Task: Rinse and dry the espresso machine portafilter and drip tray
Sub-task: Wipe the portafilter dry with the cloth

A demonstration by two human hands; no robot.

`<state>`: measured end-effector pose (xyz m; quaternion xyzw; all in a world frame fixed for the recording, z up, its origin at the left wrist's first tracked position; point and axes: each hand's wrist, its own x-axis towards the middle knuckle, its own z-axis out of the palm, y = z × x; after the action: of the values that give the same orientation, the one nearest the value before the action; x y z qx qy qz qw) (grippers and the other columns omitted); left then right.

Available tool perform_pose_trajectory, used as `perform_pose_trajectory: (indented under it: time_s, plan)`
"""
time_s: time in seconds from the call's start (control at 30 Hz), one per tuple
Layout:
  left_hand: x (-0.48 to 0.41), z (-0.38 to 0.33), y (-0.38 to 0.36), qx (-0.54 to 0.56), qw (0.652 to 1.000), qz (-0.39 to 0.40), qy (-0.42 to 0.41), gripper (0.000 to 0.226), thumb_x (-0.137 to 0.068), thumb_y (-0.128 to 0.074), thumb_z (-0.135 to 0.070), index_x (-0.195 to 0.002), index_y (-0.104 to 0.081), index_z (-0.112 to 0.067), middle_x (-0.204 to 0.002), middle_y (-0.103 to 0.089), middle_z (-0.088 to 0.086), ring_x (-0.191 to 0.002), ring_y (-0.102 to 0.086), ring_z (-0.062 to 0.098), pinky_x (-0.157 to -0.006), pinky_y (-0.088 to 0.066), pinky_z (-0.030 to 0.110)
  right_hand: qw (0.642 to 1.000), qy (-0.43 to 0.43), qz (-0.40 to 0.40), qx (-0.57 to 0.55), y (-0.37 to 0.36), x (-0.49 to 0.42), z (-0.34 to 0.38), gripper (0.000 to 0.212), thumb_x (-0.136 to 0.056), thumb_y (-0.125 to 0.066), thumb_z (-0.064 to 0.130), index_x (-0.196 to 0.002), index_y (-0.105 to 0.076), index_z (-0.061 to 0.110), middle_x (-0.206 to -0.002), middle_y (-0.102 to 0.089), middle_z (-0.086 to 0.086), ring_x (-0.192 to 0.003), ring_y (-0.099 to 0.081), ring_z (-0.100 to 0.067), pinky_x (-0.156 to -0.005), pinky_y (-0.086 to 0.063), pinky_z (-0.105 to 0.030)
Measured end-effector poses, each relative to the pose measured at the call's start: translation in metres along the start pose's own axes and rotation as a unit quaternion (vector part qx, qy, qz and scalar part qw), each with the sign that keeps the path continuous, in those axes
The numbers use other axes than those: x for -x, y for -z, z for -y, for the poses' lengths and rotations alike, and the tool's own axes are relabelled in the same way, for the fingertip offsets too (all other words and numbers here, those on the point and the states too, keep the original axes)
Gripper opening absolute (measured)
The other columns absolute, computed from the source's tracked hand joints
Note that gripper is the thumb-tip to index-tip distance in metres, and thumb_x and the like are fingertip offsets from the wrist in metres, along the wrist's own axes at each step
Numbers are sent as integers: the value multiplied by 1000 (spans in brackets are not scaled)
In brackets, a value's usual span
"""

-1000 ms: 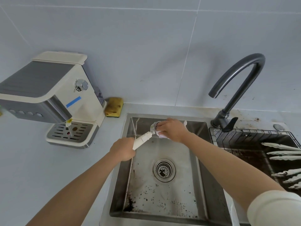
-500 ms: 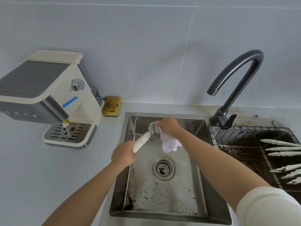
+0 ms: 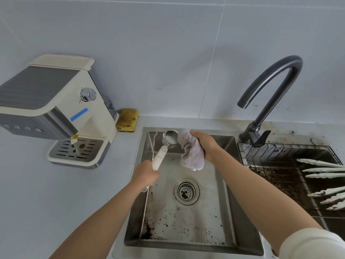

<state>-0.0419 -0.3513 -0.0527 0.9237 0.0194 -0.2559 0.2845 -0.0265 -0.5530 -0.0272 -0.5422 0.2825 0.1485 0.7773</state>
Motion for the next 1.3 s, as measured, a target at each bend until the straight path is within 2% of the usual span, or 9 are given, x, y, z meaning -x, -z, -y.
perform_pose_trajectory:
  time_s: [0.27,0.33,0.5,0.63,0.7,0.83,1.0,1.2,1.3]
  plan:
    - [0,-18,6,90,995,-25,-24,20,-81,-59,-6,-94,-44,-9,-89,-51,11,-53,-49,16,-44,-38,21,986,-42,84,-139,5,8,-16,37,-95,-37,29,-95,-60,0,-65,-60,-13,-61,-58,-22,-72,-49,-37]
    - [-1,-24,7,98,994,-26,-33,23,-80,-61,-6,-95,-43,-7,-88,-49,10,-55,-50,18,-44,-38,21,983,-32,136,-121,0,12,-15,36,-90,-34,27,-88,-57,0,-71,-58,-14,-61,-57,-22,-62,-50,-29]
    - [-1,-36,7,106,991,-12,-78,29,-74,-72,-19,-91,-57,0,-66,-57,5,-45,-52,14,-42,-41,18,969,-24,219,-114,-13,16,-12,41,-66,-58,23,-98,-58,-3,-81,-68,-15,-71,-67,-25,-62,-55,-29]
    - [4,-41,11,93,988,-13,-124,18,-74,-68,-14,-83,-57,-3,-55,-53,0,-48,-53,14,-54,-44,24,958,12,281,-49,-13,15,-10,47,-46,-84,23,-86,-71,2,-77,-69,-12,-68,-67,-21,-68,-56,-27]
    - [8,-41,12,86,987,-3,-135,13,-71,-64,-6,-82,-58,-2,-56,-54,1,-53,-55,18,-56,-43,25,964,14,262,-43,-13,15,-9,45,-53,-83,22,-90,-68,2,-75,-70,-8,-68,-67,-17,-67,-56,-24]
    - [16,-47,12,49,982,17,-182,15,-72,-60,2,-80,-54,-9,-57,-51,-3,-56,-53,16,-55,-40,22,987,18,146,-63,-23,15,-9,19,-91,-54,21,-89,-61,4,-67,-70,-3,-61,-68,-10,-58,-54,-20]
    - [23,-53,5,78,975,24,-207,25,-74,-60,3,-90,-50,-14,-61,-48,-8,-50,-49,4,-42,-34,7,992,38,71,-93,-39,15,-6,25,-94,-50,26,-75,-56,12,-55,-62,-3,-50,-62,-9,-52,-52,-18]
    - [25,-56,2,84,977,33,-193,24,-75,-59,2,-87,-46,-14,-61,-49,-5,-49,-48,6,-44,-36,11,995,70,33,-64,-52,18,-1,36,-95,-45,28,-62,-44,17,-44,-42,-8,-42,-44,-16,-41,-39,-19]
    - [29,-57,1,69,978,24,-197,27,-76,-59,3,-88,-44,-15,-61,-48,-4,-51,-48,8,-44,-36,11,995,36,35,-81,-47,18,-1,29,-94,-48,24,-68,-49,12,-53,-54,-6,-55,-53,-15,-57,-46,-23]
